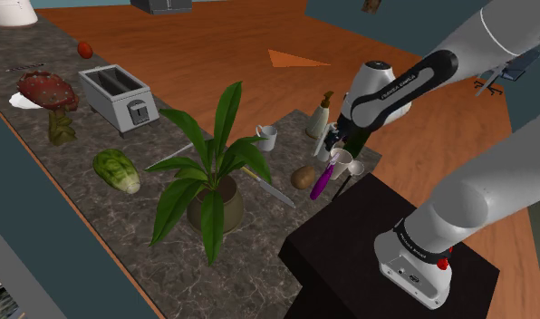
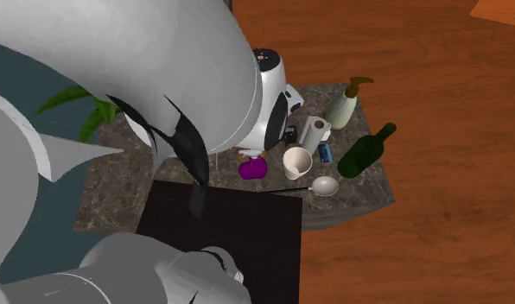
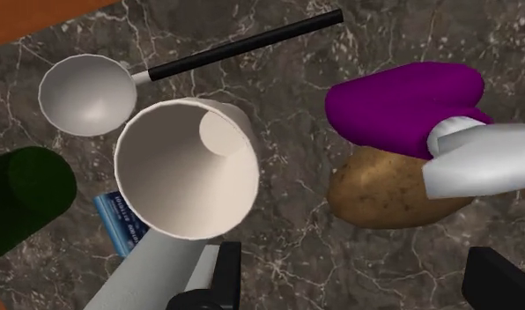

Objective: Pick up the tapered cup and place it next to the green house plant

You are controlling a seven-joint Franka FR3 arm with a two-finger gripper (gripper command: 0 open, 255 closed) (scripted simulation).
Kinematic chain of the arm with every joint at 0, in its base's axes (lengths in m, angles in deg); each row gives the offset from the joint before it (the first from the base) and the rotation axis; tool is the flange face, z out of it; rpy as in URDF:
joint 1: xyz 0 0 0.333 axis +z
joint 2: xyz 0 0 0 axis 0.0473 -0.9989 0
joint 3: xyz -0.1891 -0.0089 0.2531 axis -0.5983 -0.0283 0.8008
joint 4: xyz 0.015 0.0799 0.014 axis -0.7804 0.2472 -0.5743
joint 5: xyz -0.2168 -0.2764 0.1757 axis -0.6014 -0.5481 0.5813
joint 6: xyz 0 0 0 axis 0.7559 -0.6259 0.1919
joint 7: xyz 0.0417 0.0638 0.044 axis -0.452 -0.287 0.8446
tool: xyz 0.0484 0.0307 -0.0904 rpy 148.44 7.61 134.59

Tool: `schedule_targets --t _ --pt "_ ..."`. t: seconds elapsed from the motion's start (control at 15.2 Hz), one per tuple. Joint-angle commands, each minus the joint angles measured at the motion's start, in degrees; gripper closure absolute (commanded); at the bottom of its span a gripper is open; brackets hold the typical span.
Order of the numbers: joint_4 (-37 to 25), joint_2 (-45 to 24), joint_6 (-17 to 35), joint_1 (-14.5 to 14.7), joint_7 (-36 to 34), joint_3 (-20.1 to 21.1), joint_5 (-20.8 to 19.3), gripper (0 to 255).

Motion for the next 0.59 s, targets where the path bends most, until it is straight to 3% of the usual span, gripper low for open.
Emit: schedule_targets --t 0.0,0.33,0.53 --pt "-0.8 -4.96 3.81 -1.49 -1.41 -0.62 -3.18 0" --pt "-4.99 -17.92 11.55 -2.31 -7.69 -4.69 -13.0 0" --pt "-6.42 -22.03 14.19 -1.3 -9.29 -6.66 -15.0 0"
